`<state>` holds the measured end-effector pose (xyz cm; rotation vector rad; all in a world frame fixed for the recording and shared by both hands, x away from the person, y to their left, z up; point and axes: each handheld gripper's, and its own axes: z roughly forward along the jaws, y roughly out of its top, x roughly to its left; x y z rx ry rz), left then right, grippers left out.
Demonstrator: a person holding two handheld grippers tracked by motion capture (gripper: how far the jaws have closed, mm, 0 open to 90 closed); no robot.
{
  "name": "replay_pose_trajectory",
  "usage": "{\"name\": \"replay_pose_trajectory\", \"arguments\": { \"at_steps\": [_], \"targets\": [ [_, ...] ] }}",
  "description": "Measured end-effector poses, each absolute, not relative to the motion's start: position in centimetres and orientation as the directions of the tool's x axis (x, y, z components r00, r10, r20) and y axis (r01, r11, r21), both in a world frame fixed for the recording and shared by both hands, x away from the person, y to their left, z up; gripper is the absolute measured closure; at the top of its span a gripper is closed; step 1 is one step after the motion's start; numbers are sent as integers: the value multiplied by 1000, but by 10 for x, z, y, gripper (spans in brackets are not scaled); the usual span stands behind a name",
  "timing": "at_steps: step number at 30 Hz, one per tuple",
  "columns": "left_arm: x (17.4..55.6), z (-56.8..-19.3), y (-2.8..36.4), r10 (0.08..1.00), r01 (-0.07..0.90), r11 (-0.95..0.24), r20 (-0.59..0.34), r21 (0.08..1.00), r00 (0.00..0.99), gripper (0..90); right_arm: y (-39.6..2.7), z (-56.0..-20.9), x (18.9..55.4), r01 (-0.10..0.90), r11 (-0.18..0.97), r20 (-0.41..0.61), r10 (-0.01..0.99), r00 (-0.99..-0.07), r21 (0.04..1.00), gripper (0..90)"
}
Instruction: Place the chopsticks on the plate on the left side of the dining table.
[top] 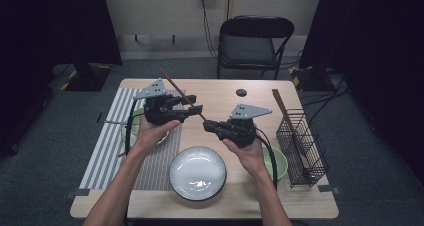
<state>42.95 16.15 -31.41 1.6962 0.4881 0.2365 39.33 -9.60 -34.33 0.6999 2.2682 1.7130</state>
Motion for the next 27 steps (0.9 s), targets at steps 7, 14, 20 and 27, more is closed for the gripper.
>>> {"name": "replay_pose_trajectory", "arguments": {
  "at_steps": [7, 14, 20, 27],
  "targets": [
    [430, -316, 163, 454, 178, -124, -104, 976, 885, 484, -96, -343, 393, 240, 211, 109, 494, -863, 948, 855],
    [433, -322, 165, 463, 199, -130, -118, 971, 878, 449, -96, -344, 393, 245, 215, 110, 497, -861, 945, 852],
    [432, -320, 168, 488, 188, -134, -101, 973, 867, 389, -95, -348, 393, 244, 216, 115, 481, -869, 946, 854],
    [436, -314, 185, 516, 199, -89, -126, 976, 848, 345, -99, -353, 391, 254, 216, 124, 481, -868, 943, 855]
  ]
}}
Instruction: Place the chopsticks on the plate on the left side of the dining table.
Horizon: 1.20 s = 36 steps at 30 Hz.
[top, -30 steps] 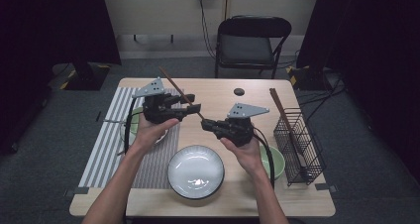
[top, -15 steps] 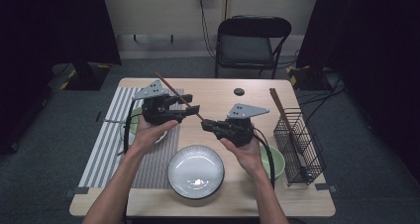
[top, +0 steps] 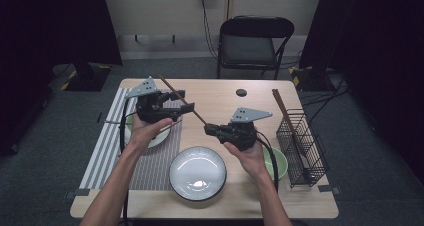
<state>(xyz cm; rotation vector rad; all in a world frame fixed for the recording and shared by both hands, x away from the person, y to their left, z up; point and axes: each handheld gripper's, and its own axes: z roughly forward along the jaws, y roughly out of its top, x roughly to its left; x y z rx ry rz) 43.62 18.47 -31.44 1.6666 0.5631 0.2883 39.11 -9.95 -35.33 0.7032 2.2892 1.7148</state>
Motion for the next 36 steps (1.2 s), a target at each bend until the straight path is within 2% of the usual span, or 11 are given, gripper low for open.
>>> {"name": "replay_pose_trajectory", "arguments": {
  "at_steps": [5, 16, 22, 36],
  "targets": [
    [440, -312, 194, 566, 189, -85, -108, 978, 817, 332, -102, -355, 389, 256, 214, 126, 484, -866, 943, 854],
    [446, -322, 202, 554, 236, -63, -163, 970, 816, 312, -110, -351, 387, 247, 216, 117, 482, -868, 944, 854],
    [443, -320, 201, 552, 220, -68, -147, 973, 821, 303, -115, -349, 386, 242, 214, 116, 472, -874, 946, 856],
    [452, -325, 211, 579, 248, -67, -165, 966, 799, 280, -121, -353, 384, 257, 226, 123, 476, -871, 940, 857]
  ]
}}
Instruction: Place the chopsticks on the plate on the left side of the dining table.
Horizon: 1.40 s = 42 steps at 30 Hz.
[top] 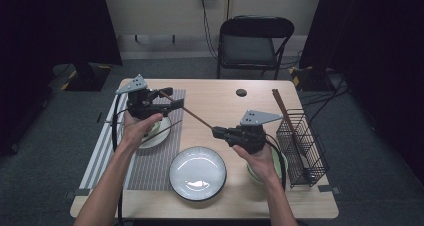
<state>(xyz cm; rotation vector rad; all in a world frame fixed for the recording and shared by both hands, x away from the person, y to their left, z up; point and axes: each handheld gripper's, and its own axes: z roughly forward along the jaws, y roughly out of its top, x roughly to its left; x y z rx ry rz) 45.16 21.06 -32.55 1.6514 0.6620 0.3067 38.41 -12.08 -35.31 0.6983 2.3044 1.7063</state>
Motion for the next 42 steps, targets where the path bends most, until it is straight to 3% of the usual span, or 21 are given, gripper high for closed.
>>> {"name": "replay_pose_trajectory", "arguments": {
  "at_steps": [25, 29, 34, 37, 42],
  "targets": [
    [458, -342, 208, 583, 288, -73, -193, 955, 789, 294, -128, -346, 385, 273, 254, 116, 498, -859, 928, 855],
    [460, -348, 203, 603, 278, -141, -140, 950, 785, 295, -133, -344, 386, 273, 233, 126, 500, -857, 933, 859],
    [461, -353, 204, 596, 302, -103, -184, 948, 781, 311, -138, -343, 384, 275, 235, 123, 508, -853, 932, 859],
    [459, -353, 203, 617, 276, -144, -132, 950, 776, 311, -140, -343, 383, 275, 230, 125, 509, -851, 934, 859],
    [458, -354, 202, 615, 274, -142, -132, 951, 777, 319, -142, -341, 383, 272, 230, 123, 510, -851, 934, 859]
  ]
}}
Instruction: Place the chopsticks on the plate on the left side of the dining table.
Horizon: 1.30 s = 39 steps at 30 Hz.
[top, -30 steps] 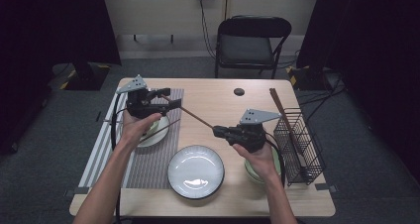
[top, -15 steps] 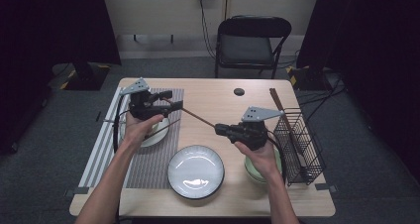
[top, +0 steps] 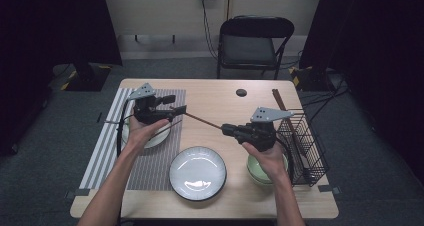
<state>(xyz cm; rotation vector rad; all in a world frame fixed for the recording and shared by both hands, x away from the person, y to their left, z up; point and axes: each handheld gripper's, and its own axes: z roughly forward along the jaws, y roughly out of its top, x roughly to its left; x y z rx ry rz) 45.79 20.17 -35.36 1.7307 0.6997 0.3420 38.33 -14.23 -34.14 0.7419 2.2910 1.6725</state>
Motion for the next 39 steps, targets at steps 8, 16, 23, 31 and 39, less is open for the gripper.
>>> {"name": "replay_pose_trajectory", "arguments": {
  "at_steps": [8, 16, 23, 31, 39],
  "targets": [
    [454, -341, 205, 588, 269, -101, -161, 958, 793, 320, -141, -346, 386, 297, 245, 137, 510, -849, 923, 858],
    [445, -339, 194, 542, 212, -155, -97, 965, 835, 297, -142, -346, 391, 309, 232, 151, 519, -841, 922, 859],
    [445, -344, 188, 511, 193, -192, -70, 962, 857, 275, -144, -344, 390, 308, 229, 149, 525, -838, 924, 859],
    [441, -345, 176, 456, 174, -211, -61, 962, 888, 267, -141, -343, 390, 314, 229, 152, 530, -834, 922, 859],
    [438, -347, 169, 437, 162, -250, -38, 954, 899, 264, -141, -338, 388, 299, 225, 141, 531, -836, 927, 859]
  ]
}}
